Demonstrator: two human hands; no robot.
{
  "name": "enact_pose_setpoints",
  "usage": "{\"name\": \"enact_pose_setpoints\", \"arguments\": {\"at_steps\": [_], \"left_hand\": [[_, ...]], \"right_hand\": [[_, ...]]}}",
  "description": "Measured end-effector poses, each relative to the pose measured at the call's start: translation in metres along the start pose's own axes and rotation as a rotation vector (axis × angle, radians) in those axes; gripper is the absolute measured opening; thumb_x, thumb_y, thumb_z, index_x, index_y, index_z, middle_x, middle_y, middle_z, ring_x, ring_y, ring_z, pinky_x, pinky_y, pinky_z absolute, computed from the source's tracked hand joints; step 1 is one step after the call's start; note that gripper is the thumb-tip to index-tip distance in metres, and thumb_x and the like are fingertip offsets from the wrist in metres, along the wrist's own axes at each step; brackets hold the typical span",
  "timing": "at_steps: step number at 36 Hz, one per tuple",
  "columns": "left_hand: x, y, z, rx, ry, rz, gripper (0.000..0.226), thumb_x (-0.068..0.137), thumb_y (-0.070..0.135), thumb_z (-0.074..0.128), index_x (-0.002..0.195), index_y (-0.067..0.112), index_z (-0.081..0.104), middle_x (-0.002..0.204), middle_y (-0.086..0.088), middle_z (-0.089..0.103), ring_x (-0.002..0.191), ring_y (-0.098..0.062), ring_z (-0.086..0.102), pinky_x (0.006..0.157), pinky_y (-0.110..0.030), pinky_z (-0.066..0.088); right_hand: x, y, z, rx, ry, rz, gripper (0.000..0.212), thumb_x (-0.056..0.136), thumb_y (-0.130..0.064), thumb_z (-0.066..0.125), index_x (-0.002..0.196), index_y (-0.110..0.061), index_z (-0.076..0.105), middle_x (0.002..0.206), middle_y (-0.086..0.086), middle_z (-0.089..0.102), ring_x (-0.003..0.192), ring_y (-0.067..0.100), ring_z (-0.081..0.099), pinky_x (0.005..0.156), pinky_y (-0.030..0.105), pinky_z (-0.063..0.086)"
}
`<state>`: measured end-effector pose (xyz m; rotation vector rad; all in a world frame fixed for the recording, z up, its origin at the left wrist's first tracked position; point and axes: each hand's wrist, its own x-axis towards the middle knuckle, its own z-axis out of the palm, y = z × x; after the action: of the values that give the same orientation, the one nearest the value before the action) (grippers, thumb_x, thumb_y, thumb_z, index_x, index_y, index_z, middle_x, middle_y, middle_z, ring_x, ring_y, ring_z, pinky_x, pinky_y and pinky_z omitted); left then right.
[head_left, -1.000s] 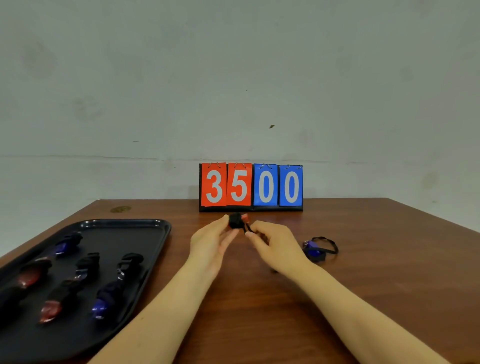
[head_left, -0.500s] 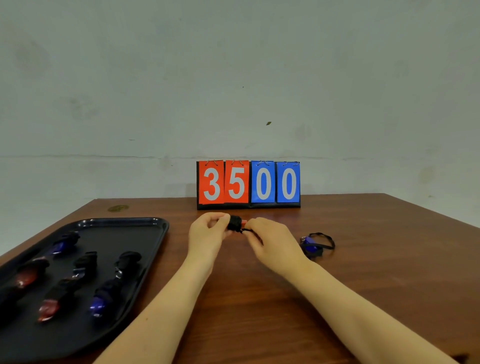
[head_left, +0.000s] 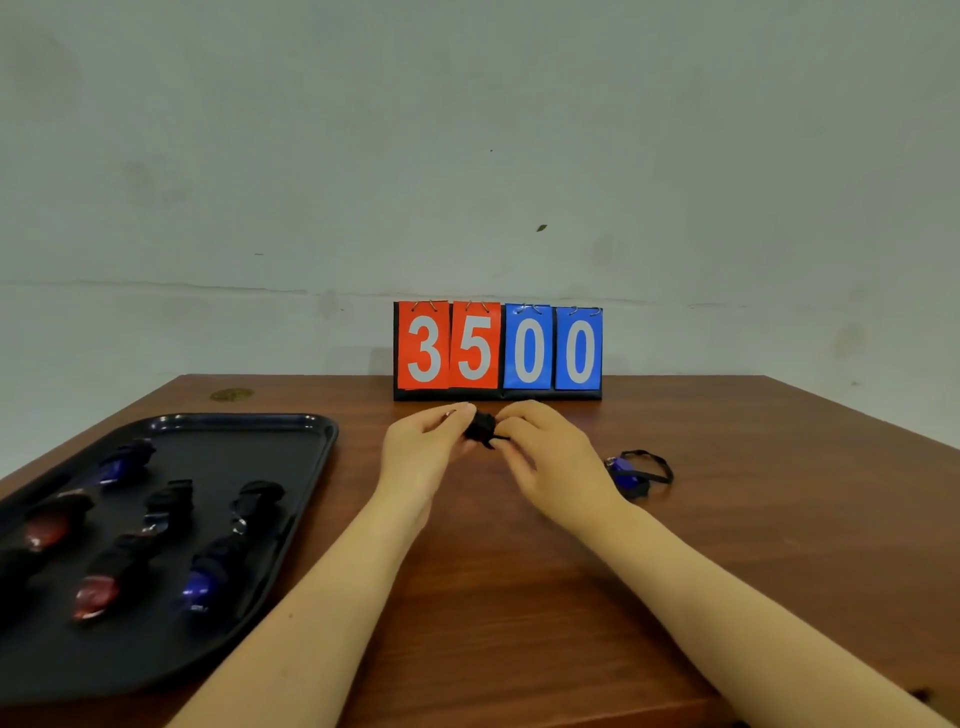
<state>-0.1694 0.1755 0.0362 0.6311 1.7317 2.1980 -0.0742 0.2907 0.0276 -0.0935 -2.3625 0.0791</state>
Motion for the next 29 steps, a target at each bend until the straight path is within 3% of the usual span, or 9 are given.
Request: {"name": "enact_pose_setpoints", "arguments": {"at_steps": [4,15,23,29], "left_hand": [[0.0007,0.0002,-0.001,-0.018,-0.02,-0.042,0.025,0.089,0.017,0.066,0.114,0.013,0.068,0.106,-0.006,0.07,0.098,-0.018,0.067,0.087,-0.031,0.056],[0.0021,0.0006,-0.0019,-0.066,-0.033,-0.153,0.027,0.089,0.012,0.066,0.116,0.007,0.067,0.109,-0.01,0.067,0.101,-0.021,0.065,0.088,-0.033,0.056],[0.0013,0.001,-0.0026,0.023,-0.071,-0.054,0.024,0.091,0.013,0.063,0.114,0.009,0.068,0.104,-0.004,0.066,0.097,-0.017,0.065,0.083,-0.026,0.056],[0.0024,0.001,-0.0035,0.097,-0.073,-0.016,0.021,0.092,0.015,0.063,0.111,0.014,0.069,0.104,-0.001,0.066,0.094,-0.014,0.065,0.081,-0.025,0.055]], "right_hand": [[-0.0001,-0.0005,-0.0001,0.032,0.033,0.022,0.019,0.089,-0.013,0.065,0.108,-0.012,0.068,0.106,0.0,0.068,0.099,0.01,0.061,0.083,-0.006,0.026],[0.001,0.002,0.0,0.133,-0.008,0.133,0.016,0.093,-0.022,0.061,0.109,-0.019,0.062,0.101,-0.006,0.064,0.088,0.004,0.057,0.073,0.004,0.04],[0.0034,-0.0007,-0.0041,0.348,-0.006,0.283,0.007,0.093,-0.02,0.061,0.093,-0.024,0.056,0.088,-0.009,0.063,0.084,0.003,0.064,0.072,0.012,0.05],[0.0051,-0.0015,-0.0036,0.612,0.009,0.448,0.007,0.089,-0.017,0.066,0.087,-0.023,0.062,0.087,-0.007,0.067,0.078,0.0,0.068,0.068,0.009,0.051]]}}
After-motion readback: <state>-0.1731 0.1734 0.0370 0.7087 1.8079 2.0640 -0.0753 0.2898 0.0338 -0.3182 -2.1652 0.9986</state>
